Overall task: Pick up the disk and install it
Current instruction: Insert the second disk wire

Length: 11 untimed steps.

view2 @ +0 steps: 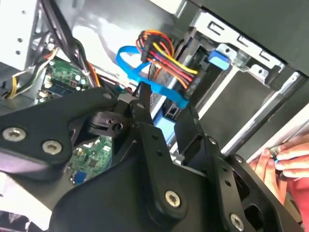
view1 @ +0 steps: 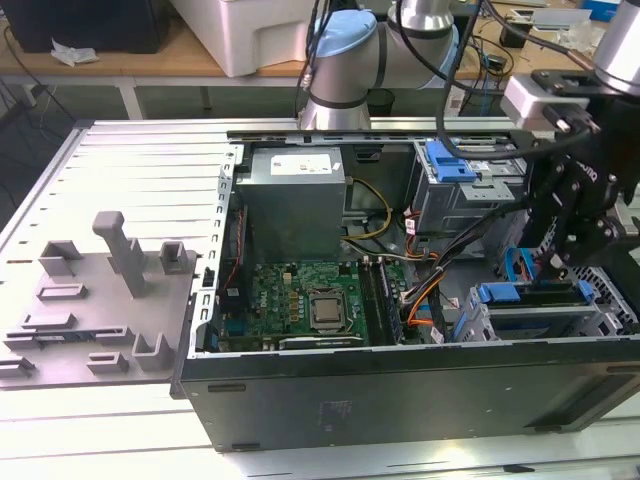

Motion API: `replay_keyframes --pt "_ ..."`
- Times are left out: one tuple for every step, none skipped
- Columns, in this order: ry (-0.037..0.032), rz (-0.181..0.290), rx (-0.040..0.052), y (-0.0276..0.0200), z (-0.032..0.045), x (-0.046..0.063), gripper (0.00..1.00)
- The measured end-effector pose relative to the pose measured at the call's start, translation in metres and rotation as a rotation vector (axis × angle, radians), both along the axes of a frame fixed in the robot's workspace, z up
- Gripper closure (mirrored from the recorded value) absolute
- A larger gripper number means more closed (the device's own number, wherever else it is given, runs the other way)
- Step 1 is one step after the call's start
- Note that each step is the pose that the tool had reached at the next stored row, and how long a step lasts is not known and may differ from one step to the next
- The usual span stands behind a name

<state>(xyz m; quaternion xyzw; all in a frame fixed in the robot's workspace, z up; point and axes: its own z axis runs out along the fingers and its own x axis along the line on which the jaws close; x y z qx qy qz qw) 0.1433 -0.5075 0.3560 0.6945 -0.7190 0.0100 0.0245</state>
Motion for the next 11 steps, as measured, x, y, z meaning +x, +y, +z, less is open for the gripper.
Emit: replay_keyframes --pt "-0.0030 0.000 0.0002 0.0007 0.0018 -0.001 0.52" --pt "-0.0059 0.000 0.0002 0.0012 0.0034 -0.003 0.52" --pt "-0.0093 0.000 0.0001 0.0018 0.0049 -0.004 0.52" --pt "-0.0126 0.000 0.0000 0.0025 0.0064 -0.006 0.54" --pt "-0.0160 0.000 0.0000 0.0037 0.0079 -0.009 0.60" --pt "-0.0186 0.000 0.0001 0.0046 0.0089 -0.010 0.60" --pt "-0.0207 0.000 0.0001 0.0055 0.0096 -0.012 0.73" --pt "-0.0236 0.000 -0.0002 0.0069 0.0105 -0.014 0.78" --pt "-0.0260 0.000 -0.0004 0.0080 0.0111 -0.016 0.78" --pt "-0.0281 0.000 -0.0006 0.0089 0.0115 -0.018 0.78" --pt "-0.0309 0.000 -0.0010 0.0098 0.0118 -0.019 0.85"
